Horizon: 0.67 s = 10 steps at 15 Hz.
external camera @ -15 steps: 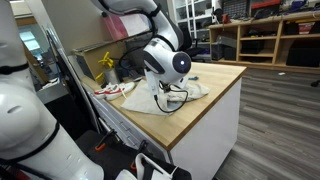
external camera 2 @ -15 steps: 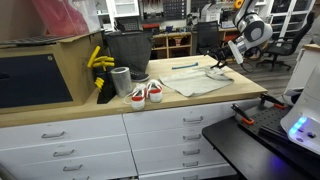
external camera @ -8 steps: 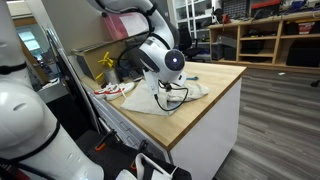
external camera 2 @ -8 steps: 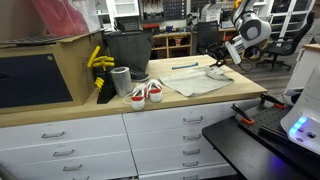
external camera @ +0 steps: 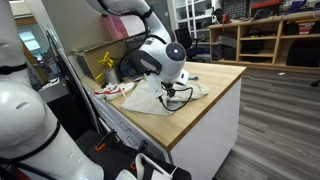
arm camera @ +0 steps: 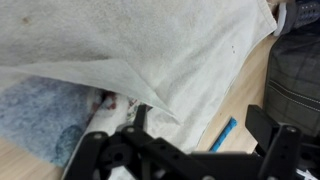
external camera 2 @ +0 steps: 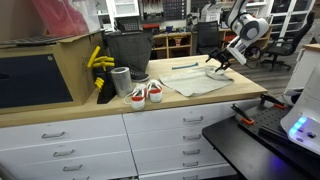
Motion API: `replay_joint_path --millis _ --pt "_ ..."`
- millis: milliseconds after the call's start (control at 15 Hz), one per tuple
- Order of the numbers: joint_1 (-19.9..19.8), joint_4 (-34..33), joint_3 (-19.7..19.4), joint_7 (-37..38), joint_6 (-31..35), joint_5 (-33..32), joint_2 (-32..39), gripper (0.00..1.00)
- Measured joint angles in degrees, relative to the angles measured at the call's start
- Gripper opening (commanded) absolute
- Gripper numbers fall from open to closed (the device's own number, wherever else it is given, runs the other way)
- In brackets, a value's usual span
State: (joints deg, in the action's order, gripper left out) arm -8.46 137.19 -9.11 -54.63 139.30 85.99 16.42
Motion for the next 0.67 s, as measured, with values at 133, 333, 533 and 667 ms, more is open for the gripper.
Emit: replay_joint_path --millis 133,333,533,667 --pt "0.15 -0.39 0.06 0.0 0.97 -0.89 0.24 1.0" --pt "1.17 -1.93 0.67 0.0 5.02 -1.0 1.17 1.0" --pt "2.61 -3.8 1.57 -0.05 8.59 -1.02 1.95 1.0" --pt "3.63 -4.71 2.07 -0.08 10.87 -1.31 2.54 1.0"
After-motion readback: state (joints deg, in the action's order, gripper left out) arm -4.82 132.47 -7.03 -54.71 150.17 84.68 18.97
